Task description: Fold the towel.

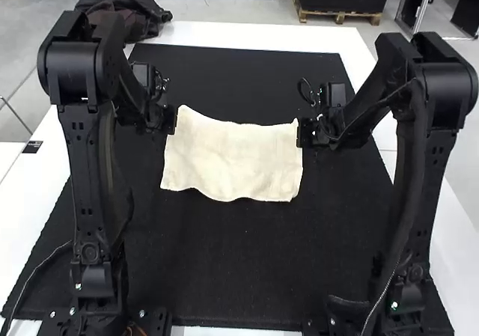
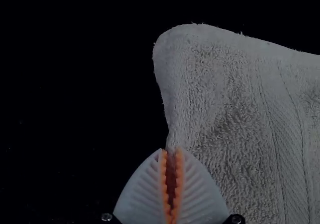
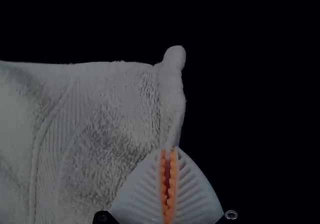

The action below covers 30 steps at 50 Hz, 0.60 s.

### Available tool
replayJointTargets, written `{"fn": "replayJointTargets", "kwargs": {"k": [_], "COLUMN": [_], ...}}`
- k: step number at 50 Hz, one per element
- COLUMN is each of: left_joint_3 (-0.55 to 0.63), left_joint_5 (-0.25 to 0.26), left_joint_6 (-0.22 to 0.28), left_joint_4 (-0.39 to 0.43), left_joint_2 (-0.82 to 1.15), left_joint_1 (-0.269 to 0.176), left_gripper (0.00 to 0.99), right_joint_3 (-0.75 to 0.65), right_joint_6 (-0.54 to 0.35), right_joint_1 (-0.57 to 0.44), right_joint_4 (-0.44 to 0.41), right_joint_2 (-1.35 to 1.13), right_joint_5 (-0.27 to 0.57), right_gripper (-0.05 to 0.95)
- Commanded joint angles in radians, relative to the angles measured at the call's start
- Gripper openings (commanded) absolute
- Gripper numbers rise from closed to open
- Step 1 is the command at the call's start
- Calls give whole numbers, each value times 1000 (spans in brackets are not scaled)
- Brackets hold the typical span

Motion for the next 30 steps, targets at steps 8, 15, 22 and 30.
{"fn": "replayJointTargets", "kwargs": {"k": [8,15,22,30], "left_joint_3": [-41,-58,-81,-121], "left_joint_5": [39,49,58,58], "left_joint_6": [2,9,18,29], "left_joint_4": [-34,-71,-111,-120], "left_joint_2": [-91,-142,-197,-260], "left_joint_1": [12,15,15,30], "left_gripper": [21,23,21,23], "right_joint_3": [-39,-62,-76,-85], "right_joint_6": [14,14,14,27], "right_joint_1": [-16,-16,-16,-16], "right_joint_4": [-14,-45,-82,-129], "right_joint_2": [-106,-155,-210,-266], "right_joint_5": [-20,-37,-53,-75], "right_gripper": [-25,-25,-25,-25]}}
